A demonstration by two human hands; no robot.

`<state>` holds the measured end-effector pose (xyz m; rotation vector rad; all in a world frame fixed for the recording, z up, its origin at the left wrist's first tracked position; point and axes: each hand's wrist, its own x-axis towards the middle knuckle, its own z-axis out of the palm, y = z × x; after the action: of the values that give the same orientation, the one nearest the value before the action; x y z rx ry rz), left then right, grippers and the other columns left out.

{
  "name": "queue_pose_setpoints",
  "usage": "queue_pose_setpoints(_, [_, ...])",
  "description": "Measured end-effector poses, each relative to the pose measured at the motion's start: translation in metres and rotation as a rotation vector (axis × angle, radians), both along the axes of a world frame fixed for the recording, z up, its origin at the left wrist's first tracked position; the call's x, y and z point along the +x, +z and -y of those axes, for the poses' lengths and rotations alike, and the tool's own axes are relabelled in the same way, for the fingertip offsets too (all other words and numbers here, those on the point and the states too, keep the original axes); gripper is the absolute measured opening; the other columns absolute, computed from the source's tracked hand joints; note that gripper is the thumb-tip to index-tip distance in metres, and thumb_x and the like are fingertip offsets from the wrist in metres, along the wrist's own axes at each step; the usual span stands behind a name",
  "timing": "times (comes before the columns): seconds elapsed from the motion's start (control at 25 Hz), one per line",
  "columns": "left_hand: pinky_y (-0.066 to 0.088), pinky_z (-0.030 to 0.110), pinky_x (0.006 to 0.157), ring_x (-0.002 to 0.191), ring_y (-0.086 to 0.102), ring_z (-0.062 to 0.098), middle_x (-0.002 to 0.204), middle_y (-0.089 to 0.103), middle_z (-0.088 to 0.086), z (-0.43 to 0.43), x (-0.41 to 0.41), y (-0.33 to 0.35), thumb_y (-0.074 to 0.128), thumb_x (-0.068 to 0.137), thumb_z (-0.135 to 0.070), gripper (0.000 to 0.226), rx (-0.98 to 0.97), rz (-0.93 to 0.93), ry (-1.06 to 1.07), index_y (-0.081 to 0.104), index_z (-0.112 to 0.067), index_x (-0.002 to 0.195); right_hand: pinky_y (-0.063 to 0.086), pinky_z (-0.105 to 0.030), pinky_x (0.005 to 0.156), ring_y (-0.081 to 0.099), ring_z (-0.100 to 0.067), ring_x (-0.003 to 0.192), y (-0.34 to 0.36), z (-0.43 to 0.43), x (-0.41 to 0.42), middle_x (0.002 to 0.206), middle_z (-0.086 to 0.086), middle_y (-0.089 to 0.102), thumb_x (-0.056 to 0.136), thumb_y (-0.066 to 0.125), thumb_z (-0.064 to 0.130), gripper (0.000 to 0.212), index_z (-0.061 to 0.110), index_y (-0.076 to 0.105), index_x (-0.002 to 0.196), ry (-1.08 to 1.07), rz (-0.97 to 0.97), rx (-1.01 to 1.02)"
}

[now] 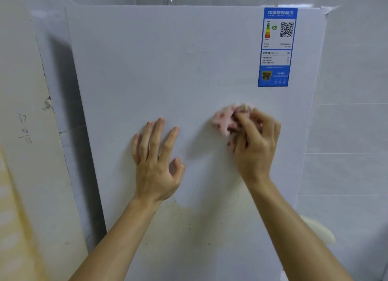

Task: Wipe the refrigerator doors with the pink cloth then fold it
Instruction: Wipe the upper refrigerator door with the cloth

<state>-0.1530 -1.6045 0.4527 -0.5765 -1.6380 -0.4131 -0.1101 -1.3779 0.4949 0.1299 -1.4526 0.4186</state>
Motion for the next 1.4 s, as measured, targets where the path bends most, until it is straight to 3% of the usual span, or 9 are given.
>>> queue_pose_setpoints(0.16, [0.017,0.060,0.127,0.157,0.024,0.037,0.167,0.033,0.016,-0.009,0.003,0.000,0.064,0.081,-0.020,0.073,0.005,0.004,0.009,0.052,-0.014,0.152,0.046,-0.022,0.097,0.049,-0.029,0.116,0.033,-0.005,-0.002,0.129,-0.016,0.063,0.101,0.058,0.004,0.031,0.014,0.076,0.124,0.007,-0.023,-0.066])
queue_pose_setpoints(0.36, [0.016,0.058,0.128,0.158,0.023,0.037,0.167,0.033,0.016,-0.019,0.004,-0.001,0.064,0.083,-0.020,0.072,0.015,-0.001,0.001,0.051,-0.014,0.153,0.052,-0.045,0.090,0.048,-0.032,0.116,-0.078,-0.020,0.002,0.131,-0.014,0.051,0.113,0.045,0.024,0.032,0.013,0.072,0.126,-0.068,0.027,0.115])
queue_pose_setpoints(0.52, [0.017,0.061,0.126,0.157,0.025,0.037,0.167,0.034,0.016,-0.033,0.005,-0.003,0.067,0.081,-0.018,0.074,0.020,0.006,0.000,0.051,-0.013,0.153,0.047,-0.045,0.091,0.047,-0.030,0.113,-0.144,-0.041,0.014,0.132,-0.009,0.046,0.111,0.045,0.028,0.021,0.022,0.060,0.124,-0.115,0.176,0.270])
queue_pose_setpoints(0.64, [0.018,0.062,0.126,0.157,0.025,0.036,0.167,0.034,0.015,-0.036,0.005,-0.003,0.065,0.081,-0.018,0.074,0.030,0.007,0.000,0.050,-0.012,0.153,0.046,-0.043,0.094,0.050,-0.031,0.112,-0.112,-0.050,0.016,0.132,-0.009,0.048,0.113,0.041,0.034,0.027,0.019,0.059,0.127,-0.085,0.165,0.282])
queue_pose_setpoints(0.76, [0.018,0.062,0.126,0.158,0.026,0.035,0.168,0.034,0.014,-0.036,0.005,-0.002,0.060,0.083,-0.021,0.072,0.020,-0.003,0.019,0.050,-0.013,0.154,0.049,-0.039,0.096,0.050,-0.033,0.113,-0.034,-0.057,0.012,0.129,-0.015,0.057,0.106,0.053,0.015,0.024,0.014,0.068,0.125,-0.059,0.033,0.118])
queue_pose_setpoints(0.88, [0.018,0.063,0.125,0.157,0.027,0.035,0.168,0.034,0.014,-0.038,0.005,-0.002,0.059,0.083,-0.022,0.073,0.018,-0.009,0.031,0.049,-0.014,0.155,0.038,-0.013,0.098,0.051,-0.032,0.112,0.028,-0.059,0.009,0.123,-0.017,0.063,0.101,0.057,0.006,0.025,0.009,0.075,0.117,-0.036,-0.015,-0.040])
queue_pose_setpoints(0.96, [0.019,0.064,0.125,0.157,0.028,0.034,0.167,0.035,0.014,-0.039,0.004,-0.002,0.059,0.083,-0.022,0.072,0.023,-0.019,0.039,0.050,-0.014,0.154,0.033,-0.008,0.100,0.050,-0.031,0.112,0.030,-0.056,0.006,0.124,-0.017,0.063,0.102,0.058,0.005,0.023,0.008,0.075,0.117,-0.014,-0.024,-0.099])
queue_pose_setpoints(1.24, [0.016,0.062,0.126,0.157,0.028,0.034,0.168,0.034,0.013,-0.047,0.007,-0.003,0.061,0.083,-0.022,0.071,0.034,-0.017,0.030,0.051,-0.016,0.154,0.042,-0.035,0.103,0.046,-0.032,0.116,-0.129,-0.070,0.015,0.131,-0.012,0.047,0.103,0.050,0.017,0.014,0.016,0.056,0.115,-0.038,0.118,0.024])
queue_pose_setpoints(1.4, [0.017,0.061,0.126,0.158,0.027,0.033,0.168,0.034,0.013,-0.065,0.013,0.001,0.063,0.084,-0.023,0.071,0.009,-0.024,0.001,0.050,-0.018,0.154,0.043,-0.043,0.097,0.047,-0.031,0.116,-0.120,-0.082,0.023,0.132,-0.009,0.049,0.093,0.052,0.010,0.026,0.017,0.058,0.118,-0.061,0.158,0.095])
